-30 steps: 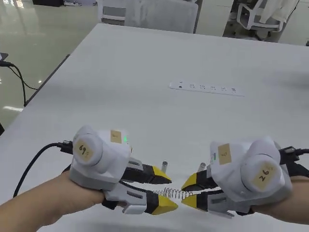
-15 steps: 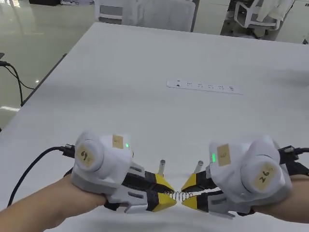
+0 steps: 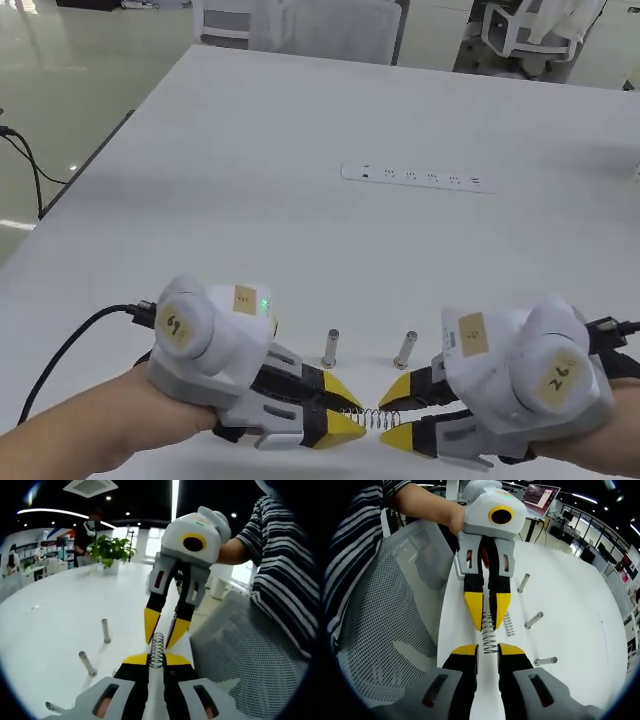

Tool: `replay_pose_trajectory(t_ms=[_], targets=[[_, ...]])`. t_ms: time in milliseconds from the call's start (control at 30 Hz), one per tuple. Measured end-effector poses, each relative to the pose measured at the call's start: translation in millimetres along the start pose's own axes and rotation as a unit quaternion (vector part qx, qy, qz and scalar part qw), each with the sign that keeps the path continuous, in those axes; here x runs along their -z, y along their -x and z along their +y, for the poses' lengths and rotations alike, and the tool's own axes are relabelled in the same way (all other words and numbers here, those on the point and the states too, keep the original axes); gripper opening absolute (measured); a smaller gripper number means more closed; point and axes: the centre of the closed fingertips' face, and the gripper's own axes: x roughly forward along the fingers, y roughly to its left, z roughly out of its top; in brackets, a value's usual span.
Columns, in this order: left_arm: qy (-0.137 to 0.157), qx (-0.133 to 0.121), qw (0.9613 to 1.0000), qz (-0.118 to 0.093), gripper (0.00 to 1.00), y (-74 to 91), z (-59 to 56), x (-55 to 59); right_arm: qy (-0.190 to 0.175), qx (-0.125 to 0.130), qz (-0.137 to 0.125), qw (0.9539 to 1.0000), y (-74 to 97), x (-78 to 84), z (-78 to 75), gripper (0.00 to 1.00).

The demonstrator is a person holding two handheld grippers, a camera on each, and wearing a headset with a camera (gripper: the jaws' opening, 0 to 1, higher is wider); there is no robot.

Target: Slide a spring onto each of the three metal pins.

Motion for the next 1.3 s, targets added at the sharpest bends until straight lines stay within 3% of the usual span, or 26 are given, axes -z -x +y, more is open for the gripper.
replay_pose_trajectory(t_ms=[500, 733, 1033, 1100, 1200, 1300], targets=[[-0.004, 0.010, 0.9999, 0.011, 0.02, 2.1, -4.4, 3.2, 0.021, -0.004, 0.003, 0.9998, -4.4, -0.5, 2.6, 0.08], [-0.003, 0.010, 0.9999, 0.011, 0.02, 3.4, -4.1, 5.6, 0.036, -0.007, -0.003, 0.9993, 3.2, -8.3, 1.8, 0.07], [-0.008, 0.004, 0.9999, 0.011, 0.02, 6.2, -1.9, 6.0, 0.043, -0.017, -0.031, 0.9985, 12.6, -27.8, -1.6, 0.07], [-0.010, 0.004, 0.9999, 0.011, 0.02, 6.6, -2.7, 6.4, 0.032, -0.026, -0.044, 0.9982, 14.5, -32.1, 0.0, 0.07], [-0.011, 0.003, 0.9999, 0.005, 0.02, 6.4, -4.0, 4.4, 0.000, -0.036, -0.084, 0.9958, 20.1, -48.4, 0.2, 0.07], [-0.019, 0.001, 0.9998, 0.007, 0.02, 4.0, -4.4, 4.0, 0.001, -0.035, -0.084, 0.9959, 19.8, -49.0, 0.1, 0.07]])
